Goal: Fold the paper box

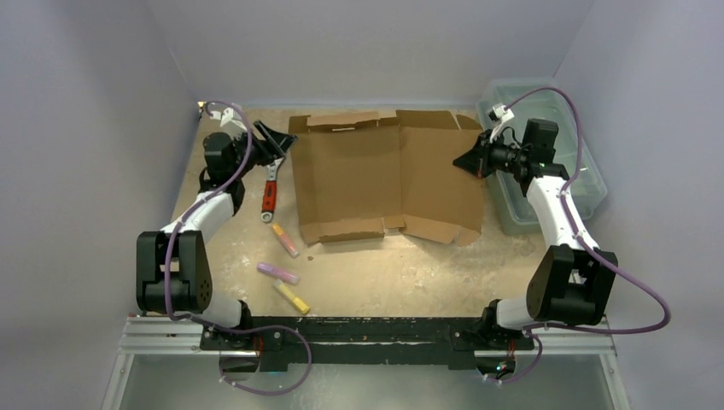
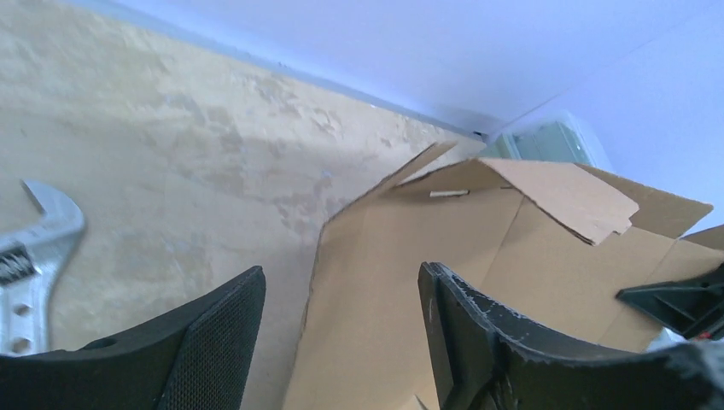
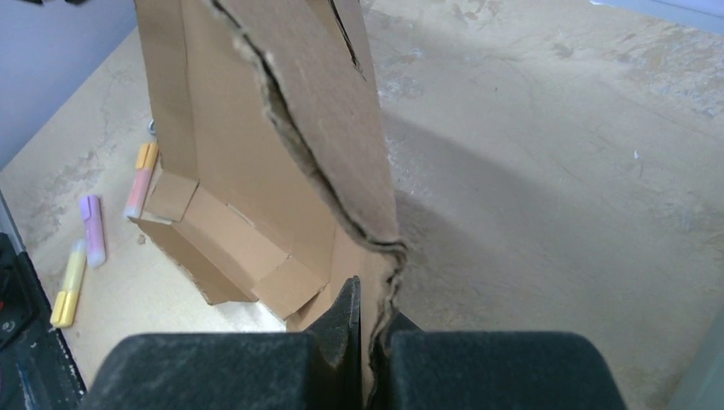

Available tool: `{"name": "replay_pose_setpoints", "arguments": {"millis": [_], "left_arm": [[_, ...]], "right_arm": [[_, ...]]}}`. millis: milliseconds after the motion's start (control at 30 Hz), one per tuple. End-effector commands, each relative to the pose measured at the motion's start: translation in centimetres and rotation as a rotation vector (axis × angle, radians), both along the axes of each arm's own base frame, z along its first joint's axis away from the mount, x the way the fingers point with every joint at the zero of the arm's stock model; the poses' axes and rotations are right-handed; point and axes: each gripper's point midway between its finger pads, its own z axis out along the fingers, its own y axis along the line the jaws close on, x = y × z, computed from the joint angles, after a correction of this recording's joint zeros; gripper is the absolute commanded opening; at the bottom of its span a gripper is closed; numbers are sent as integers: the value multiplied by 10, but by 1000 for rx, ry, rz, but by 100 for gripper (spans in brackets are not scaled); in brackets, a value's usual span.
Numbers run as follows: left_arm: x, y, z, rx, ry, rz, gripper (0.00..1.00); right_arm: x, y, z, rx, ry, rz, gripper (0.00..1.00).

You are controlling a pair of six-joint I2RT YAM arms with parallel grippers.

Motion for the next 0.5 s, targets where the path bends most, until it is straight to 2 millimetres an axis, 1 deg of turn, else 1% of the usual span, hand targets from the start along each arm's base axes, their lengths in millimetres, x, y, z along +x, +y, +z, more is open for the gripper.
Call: {"name": "replay_pose_setpoints", "arguments": {"millis": [0,133,300,333,467], "left_arm": [[5,9,38,132,-108,-25,66],[2,12,54,226,-206,-32,66],[-12,6,72,341,-403,-91,66],[-11,6,76,363,-437,-92,65],[-4,6,83,415,-483,-104,64]], "right_arm": [[-1,-1,5,-48,-39,25,0],[-1,-1,8,-56,-53,25,0],[-1,-1,9,-54,-53,28,0],[-1,-1,9,-53,-51,29,0],[-1,0,11,-50,-54,33,0]]}}
